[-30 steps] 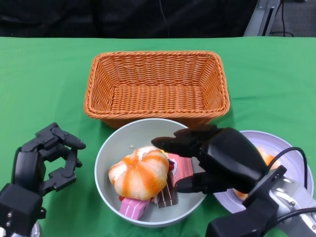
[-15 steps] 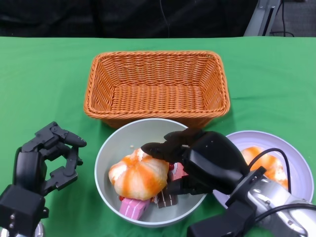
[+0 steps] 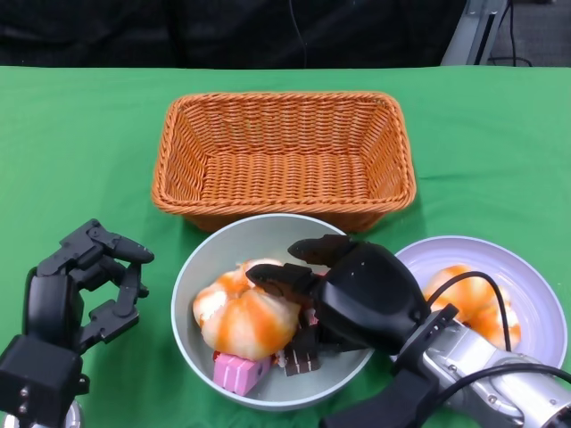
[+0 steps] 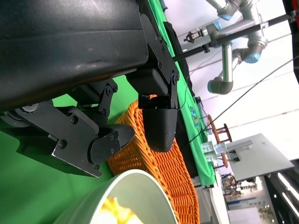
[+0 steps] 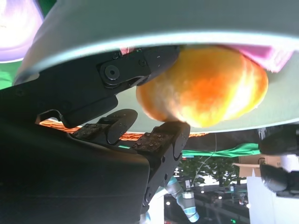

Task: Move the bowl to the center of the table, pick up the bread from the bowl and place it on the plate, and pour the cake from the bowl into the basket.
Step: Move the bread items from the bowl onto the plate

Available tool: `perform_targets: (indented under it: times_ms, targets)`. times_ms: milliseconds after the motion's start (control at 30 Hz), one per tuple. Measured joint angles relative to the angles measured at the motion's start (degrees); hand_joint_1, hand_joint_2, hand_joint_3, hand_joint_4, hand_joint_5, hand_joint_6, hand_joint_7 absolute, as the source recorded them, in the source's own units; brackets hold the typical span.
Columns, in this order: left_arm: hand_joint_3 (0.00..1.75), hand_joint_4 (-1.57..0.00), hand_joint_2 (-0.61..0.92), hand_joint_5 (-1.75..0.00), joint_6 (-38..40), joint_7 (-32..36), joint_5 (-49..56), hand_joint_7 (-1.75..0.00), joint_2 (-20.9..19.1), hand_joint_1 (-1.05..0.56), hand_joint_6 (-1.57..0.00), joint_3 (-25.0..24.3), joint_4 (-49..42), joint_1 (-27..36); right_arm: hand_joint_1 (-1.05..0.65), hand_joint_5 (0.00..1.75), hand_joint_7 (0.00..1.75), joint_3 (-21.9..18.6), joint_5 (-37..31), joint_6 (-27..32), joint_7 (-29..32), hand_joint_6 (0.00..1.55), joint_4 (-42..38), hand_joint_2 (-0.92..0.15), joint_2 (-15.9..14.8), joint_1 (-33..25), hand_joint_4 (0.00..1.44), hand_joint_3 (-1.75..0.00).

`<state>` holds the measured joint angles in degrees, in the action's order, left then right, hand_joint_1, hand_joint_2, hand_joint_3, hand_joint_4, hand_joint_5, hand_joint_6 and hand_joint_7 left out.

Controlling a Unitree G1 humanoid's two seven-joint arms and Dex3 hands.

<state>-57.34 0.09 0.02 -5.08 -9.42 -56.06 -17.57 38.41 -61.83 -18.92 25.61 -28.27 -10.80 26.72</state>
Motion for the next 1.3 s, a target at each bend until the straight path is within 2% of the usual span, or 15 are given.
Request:
perform_targets:
  times_ms: [167,267,433,567,633,667,700,800,867,900,1067,1133,1300]
  targets:
    - [0.84,-0.77,0.73,-1.62,0.0,0.9,0.1,-1.3,0.0,0.0,-0.75,0.0,0.0,0.0,-0.86,0.0,0.0,1.4,-0.4,0.6,1.9,0.52,-1.1,-0.92,0.2,0.7,0.57,-0.03]
    - [0.84,-0.72,0.7,-1.72,0.0,2.0,1.0,-1.33,0.0,-0.06,-0.71,0.0,0.0,0.0,-0.85,0.0,0.01,2.5,-1.1,1.5,3.1,0.5,-2.3,-0.92,0.7,1.5,0.54,-0.03]
    - [0.8,-0.73,0.71,-1.75,0.0,2.9,1.8,-1.35,0.0,-0.08,-0.68,0.1,-0.4,0.0,-0.84,0.0,0.01,3.8,-2.0,2.3,4.0,0.52,-3.1,-0.92,1.2,2.3,0.54,-0.02]
    - [0.83,-0.75,0.72,-1.66,0.0,2.9,1.6,-1.34,0.1,-0.02,-0.72,0.0,-0.4,0.0,-0.72,0.05,0.05,3.9,-1.7,2.3,5.6,0.67,-3.9,-0.89,1.8,2.3,0.66,0.0]
    - [0.84,-0.75,0.72,-1.66,0.0,2.9,1.6,-1.34,0.2,-0.02,-0.73,0.0,-0.4,0.0,-0.57,0.1,0.06,3.8,-0.4,1.4,6.6,0.79,-4.8,-0.85,2.2,2.3,0.83,0.0]
    - [0.84,-0.75,0.72,-1.66,0.0,2.9,1.4,-1.34,0.3,-0.01,-0.73,0.0,-0.4,0.0,-0.48,0.15,0.08,3.7,0.3,0.4,7.6,0.87,-5.6,-0.84,2.4,2.3,0.96,0.0]
    - [0.85,-0.75,0.72,-1.66,0.1,2.9,1.2,-1.34,0.5,-0.01,-0.73,-0.1,-0.4,0.0,-0.44,0.22,0.08,3.7,0.8,-0.9,9.0,0.92,-6.6,-0.85,2.5,2.5,1.01,0.0]
    - [0.85,-0.75,0.73,-1.66,0.2,2.9,1.0,-1.34,0.8,0.01,-0.72,-0.1,-0.3,0.0,-0.33,1.07,0.05,3.8,2.0,-4.4,12.9,1.08,-10.0,-0.87,3.0,3.2,0.81,0.0]
    - [0.84,-0.75,0.74,-1.66,0.2,2.9,0.8,-1.34,0.9,0.02,-0.73,-0.1,-0.3,0.0,-0.3,1.31,0.06,3.7,2.6,-7.2,15.5,1.14,-12.6,-0.87,3.2,4.2,0.76,0.0]
    - [0.84,-0.74,0.74,-1.66,0.2,2.9,0.5,-1.34,1.0,0.02,-0.73,-0.1,-0.3,0.0,-0.3,1.34,0.06,3.7,3.1,-8.7,16.5,1.15,-13.9,-0.88,3.3,4.6,0.75,0.0]
    - [0.79,-0.75,0.77,-1.67,0.3,2.9,0.4,-1.33,1.1,0.02,-0.73,-0.1,-0.3,0.0,-0.27,1.35,0.08,3.4,5.1,-13.6,18.8,1.19,-18.0,-0.88,3.8,6.1,0.74,0.0]
    - [0.78,-0.75,0.77,-1.66,0.3,2.9,0.4,-1.33,1.0,0.02,-0.74,-0.1,-0.3,0.0,-0.25,1.23,0.07,3.2,6.0,-15.2,19.0,1.18,-19.0,-0.89,4.1,6.6,0.77,0.0]
    - [0.78,-0.76,0.77,-1.64,0.3,3.0,1.0,-1.32,0.9,0.01,-0.74,-0.1,-0.6,0.0,-0.25,1.2,0.07,3.0,6.9,-17.0,19.8,1.18,-20.8,-0.88,4.6,7.1,0.78,0.0]
